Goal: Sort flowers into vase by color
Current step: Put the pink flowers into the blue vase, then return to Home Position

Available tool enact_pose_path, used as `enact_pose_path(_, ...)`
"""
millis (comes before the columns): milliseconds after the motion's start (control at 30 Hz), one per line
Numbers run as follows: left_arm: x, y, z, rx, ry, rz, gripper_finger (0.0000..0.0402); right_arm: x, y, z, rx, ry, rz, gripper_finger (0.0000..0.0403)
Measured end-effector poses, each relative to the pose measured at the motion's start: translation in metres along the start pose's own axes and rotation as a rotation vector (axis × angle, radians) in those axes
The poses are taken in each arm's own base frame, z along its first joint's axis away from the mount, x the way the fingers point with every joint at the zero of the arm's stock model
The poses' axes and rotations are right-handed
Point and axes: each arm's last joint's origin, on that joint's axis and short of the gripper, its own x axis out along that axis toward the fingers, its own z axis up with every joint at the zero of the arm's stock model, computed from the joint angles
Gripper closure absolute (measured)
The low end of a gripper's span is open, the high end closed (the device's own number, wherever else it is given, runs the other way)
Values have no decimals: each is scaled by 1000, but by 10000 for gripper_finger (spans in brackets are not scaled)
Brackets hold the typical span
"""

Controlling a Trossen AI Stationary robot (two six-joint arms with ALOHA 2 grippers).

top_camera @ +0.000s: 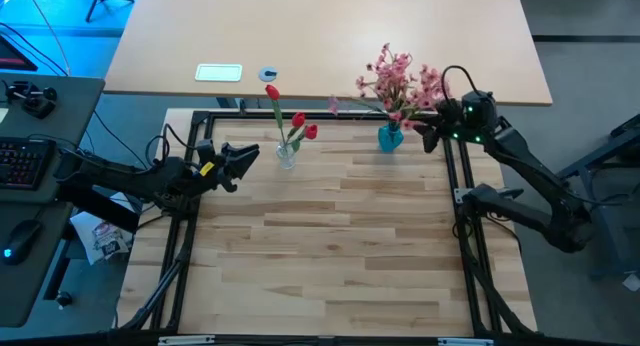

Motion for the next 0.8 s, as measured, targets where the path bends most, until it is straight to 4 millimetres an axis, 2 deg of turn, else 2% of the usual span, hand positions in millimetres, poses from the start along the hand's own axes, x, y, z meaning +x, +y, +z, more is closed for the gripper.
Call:
enact_pose_path(333,0,0,0,6,0,0,265,-23,9,-17,11,88,4,221)
enact_pose_path(500,0,0,0,6,-1,0,265,-37,14,-16,2,18,2,221)
enact_pose_path(633,0,0,0,6,0,0,265,-50,19,-17,68,-41,10,221)
enact_pose_path(800,0,0,0,57,8,-16,267,-62,28,-22,138,-52,179,225)
